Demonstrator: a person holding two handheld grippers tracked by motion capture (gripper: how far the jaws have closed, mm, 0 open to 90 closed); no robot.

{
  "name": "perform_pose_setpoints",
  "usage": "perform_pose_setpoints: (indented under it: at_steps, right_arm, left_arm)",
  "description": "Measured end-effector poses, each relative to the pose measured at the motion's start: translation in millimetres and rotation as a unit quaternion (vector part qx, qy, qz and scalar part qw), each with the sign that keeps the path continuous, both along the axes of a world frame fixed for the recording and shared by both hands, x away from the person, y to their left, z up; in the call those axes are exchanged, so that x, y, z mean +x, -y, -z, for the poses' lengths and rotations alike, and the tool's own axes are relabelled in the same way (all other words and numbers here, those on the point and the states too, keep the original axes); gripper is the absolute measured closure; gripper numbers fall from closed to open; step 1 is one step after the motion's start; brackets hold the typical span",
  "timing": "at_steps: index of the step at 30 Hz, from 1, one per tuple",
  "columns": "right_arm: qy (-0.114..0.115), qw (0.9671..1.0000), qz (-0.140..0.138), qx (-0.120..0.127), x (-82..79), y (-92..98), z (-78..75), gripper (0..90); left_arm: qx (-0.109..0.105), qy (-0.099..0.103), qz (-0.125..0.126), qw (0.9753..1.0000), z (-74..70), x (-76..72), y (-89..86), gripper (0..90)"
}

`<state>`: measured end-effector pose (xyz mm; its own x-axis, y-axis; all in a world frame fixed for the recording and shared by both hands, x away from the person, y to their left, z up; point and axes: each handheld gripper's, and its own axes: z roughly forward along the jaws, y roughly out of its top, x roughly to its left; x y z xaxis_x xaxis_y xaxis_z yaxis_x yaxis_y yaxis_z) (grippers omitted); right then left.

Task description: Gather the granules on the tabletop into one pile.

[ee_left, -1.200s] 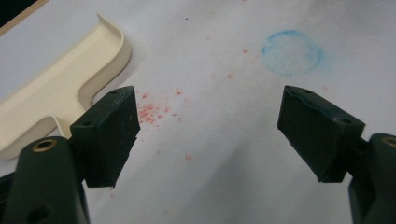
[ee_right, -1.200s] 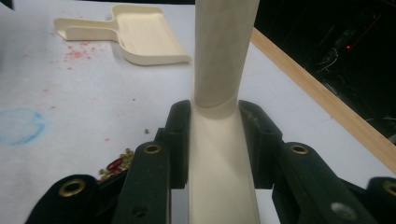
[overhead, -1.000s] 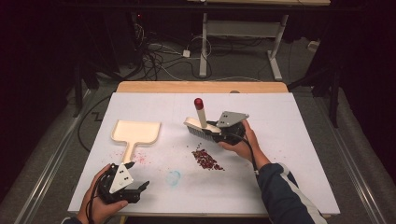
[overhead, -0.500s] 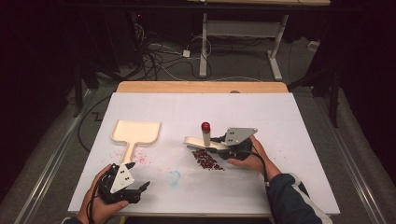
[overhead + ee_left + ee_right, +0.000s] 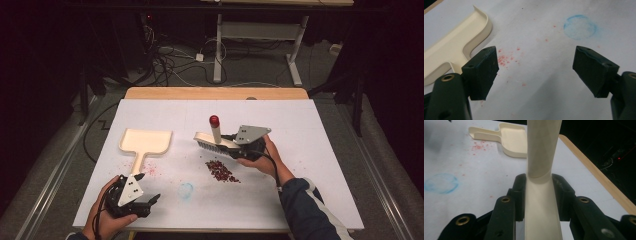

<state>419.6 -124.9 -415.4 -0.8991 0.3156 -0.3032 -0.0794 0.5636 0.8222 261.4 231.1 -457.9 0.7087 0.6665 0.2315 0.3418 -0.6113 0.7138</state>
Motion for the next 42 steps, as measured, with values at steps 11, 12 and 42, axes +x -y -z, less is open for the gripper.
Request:
perform_pose_setpoints:
  at_steps: [11, 12, 42]
  right_arm:
    - [-0.016, 0.9978, -0.051, -0.039, 8.4, -36.9, 15.3, 67.7]
    - [-0.018, 0.9969, -0.063, -0.045, 6.0, -35.6, 15.9, 67.5]
    - [0.007, 0.9988, -0.049, -0.009, -23.3, 34.3, 6.3, 67.9]
  left_arm:
    - [-0.001, 0.000, 0.002, 1.0000, 0.2, -0.4, -2.1, 19.9]
    - [-0.003, -0.001, 0.002, 1.0000, 0.4, -0.4, -2.2, 19.9]
    - [0.010, -0.003, 0.002, 0.9999, 0.2, 0.3, 0.6, 20.0]
